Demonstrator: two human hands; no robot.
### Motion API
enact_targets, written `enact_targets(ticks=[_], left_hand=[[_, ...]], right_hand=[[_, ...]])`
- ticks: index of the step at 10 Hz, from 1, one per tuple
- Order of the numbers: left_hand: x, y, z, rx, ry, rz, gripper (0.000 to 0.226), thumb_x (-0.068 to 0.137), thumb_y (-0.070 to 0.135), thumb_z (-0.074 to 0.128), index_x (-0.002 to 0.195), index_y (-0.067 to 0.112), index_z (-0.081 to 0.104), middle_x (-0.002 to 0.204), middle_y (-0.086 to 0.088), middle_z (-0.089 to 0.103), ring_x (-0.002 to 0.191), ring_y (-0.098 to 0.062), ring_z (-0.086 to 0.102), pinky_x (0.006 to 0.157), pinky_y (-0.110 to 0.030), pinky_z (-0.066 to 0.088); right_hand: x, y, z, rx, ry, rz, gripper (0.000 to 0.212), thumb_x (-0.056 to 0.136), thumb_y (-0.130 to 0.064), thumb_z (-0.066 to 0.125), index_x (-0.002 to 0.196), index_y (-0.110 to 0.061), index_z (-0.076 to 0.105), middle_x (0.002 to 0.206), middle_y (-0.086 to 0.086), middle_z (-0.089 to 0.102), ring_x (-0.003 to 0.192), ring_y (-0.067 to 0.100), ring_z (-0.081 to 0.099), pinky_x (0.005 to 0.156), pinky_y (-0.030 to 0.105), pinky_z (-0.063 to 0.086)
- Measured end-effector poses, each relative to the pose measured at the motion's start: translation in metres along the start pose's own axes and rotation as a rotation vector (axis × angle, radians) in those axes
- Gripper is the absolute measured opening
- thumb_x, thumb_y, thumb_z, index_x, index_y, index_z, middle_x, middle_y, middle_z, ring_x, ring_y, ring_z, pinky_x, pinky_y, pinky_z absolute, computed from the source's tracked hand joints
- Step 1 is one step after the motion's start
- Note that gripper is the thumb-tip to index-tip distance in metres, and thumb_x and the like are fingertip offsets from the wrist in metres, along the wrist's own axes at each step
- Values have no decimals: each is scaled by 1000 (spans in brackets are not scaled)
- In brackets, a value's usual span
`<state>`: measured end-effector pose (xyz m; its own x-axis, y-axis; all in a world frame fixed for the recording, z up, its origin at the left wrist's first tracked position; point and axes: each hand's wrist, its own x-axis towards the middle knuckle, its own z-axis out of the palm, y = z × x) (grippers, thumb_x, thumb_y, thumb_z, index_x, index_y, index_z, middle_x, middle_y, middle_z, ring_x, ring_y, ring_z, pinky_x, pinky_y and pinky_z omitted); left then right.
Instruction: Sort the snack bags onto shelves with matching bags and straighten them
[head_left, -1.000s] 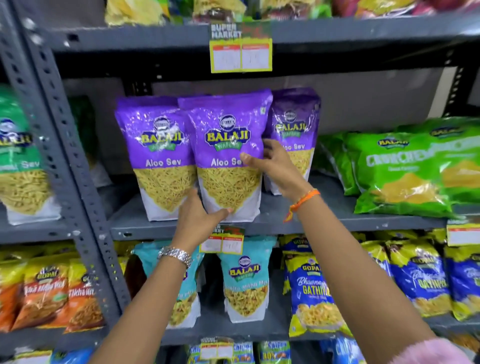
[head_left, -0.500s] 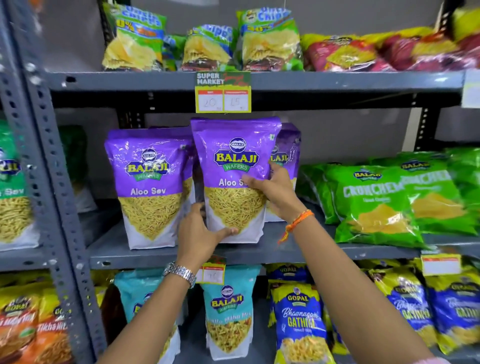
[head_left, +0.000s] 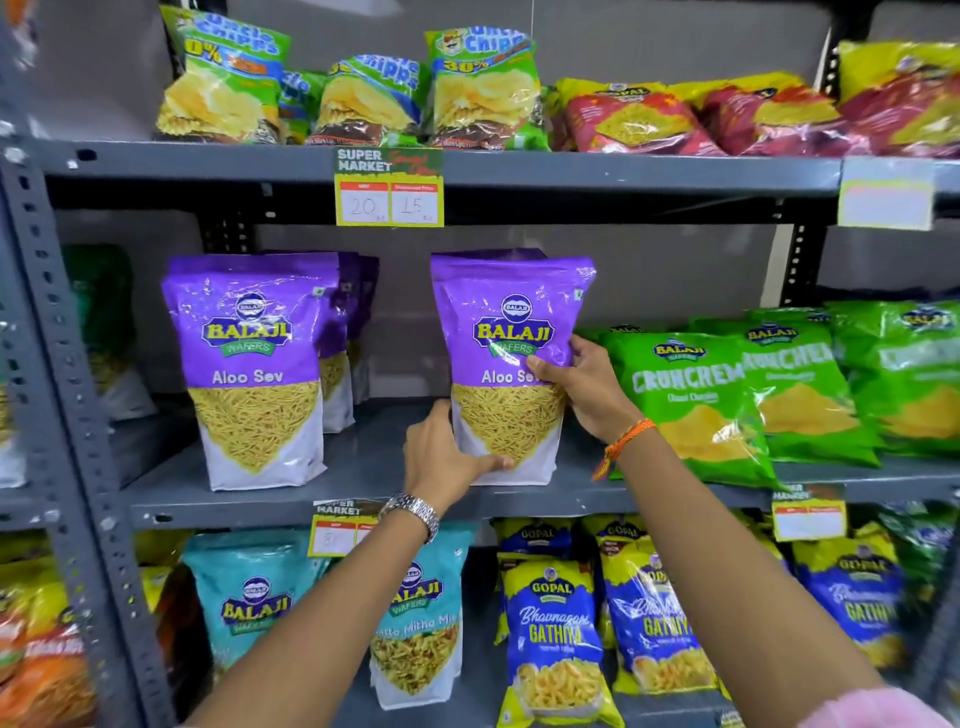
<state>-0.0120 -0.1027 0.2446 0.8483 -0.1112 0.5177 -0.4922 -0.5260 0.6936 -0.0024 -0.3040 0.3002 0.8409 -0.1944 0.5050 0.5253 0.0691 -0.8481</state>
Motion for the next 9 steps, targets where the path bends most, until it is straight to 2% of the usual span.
enact_targets(ticks=[1,2,3,4,5,6,7,8,9], left_hand=[[1,1,2,5,-12,2,93,42,55,99,115,12,61,116,-6,77,106,-26,73,84,-40,61],[3,-9,0,-18,-76,-14,93,44,54,99,119,12,62,120,-3,76,108,-24,72,86,-36,60],[8,-26,-1,-90,-123,-18,95,39,64,92,118,19,64,116,0,78,104,-21,75,90,-45,63],[11,-30,0,-75,-119,-13,77,53,41,98,118,17,65,112,-3,79,97,-21,77,87,-46,64],[14,-30,2,-77,-120,-18,69,61,23,99,120,14,65,114,-7,79,97,-21,77,88,-44,64],[14,-30,3,-91,-113,-25,69,61,18,99,121,10,65,112,-11,79,95,-23,78,88,-44,64],[15,-31,5,-102,-112,-26,71,61,16,98,123,10,64,113,-12,79,95,-24,78,89,-44,64],[12,-30,4,-107,-124,-24,73,62,17,98,126,9,63,116,-12,78,99,-25,77,91,-45,64],[9,-25,2,-147,-122,-20,78,63,17,98,131,10,60,123,-11,76,104,-23,76,96,-43,62]], right_hand=[[-1,0,-2,32,-25,24,42,81,6,74,121,0,63,109,14,74,92,21,74,85,35,62],[-10,2,-8,23,-90,70,41,82,3,74,120,-6,63,112,13,75,94,18,74,82,30,62],[-25,20,-19,-30,-116,117,45,79,4,76,119,-11,63,119,16,72,109,26,70,92,36,60],[-35,35,-20,-62,-104,106,40,81,2,75,113,-19,64,114,7,74,112,26,69,91,33,60],[-36,34,-18,-65,-96,106,37,84,2,72,112,-20,63,111,2,74,106,19,70,84,27,61],[-36,32,-17,-73,-106,103,37,84,7,71,111,-17,62,107,1,74,96,9,73,79,23,60],[-36,31,-18,-71,-109,104,39,84,8,70,116,-13,60,108,1,73,93,4,73,81,23,61],[-38,30,-17,-91,-112,125,41,85,5,71,119,-13,58,111,2,71,104,14,70,85,26,61],[-37,28,-17,-125,-71,144,59,82,-2,77,133,-9,47,123,9,67,124,32,62,95,34,58]])
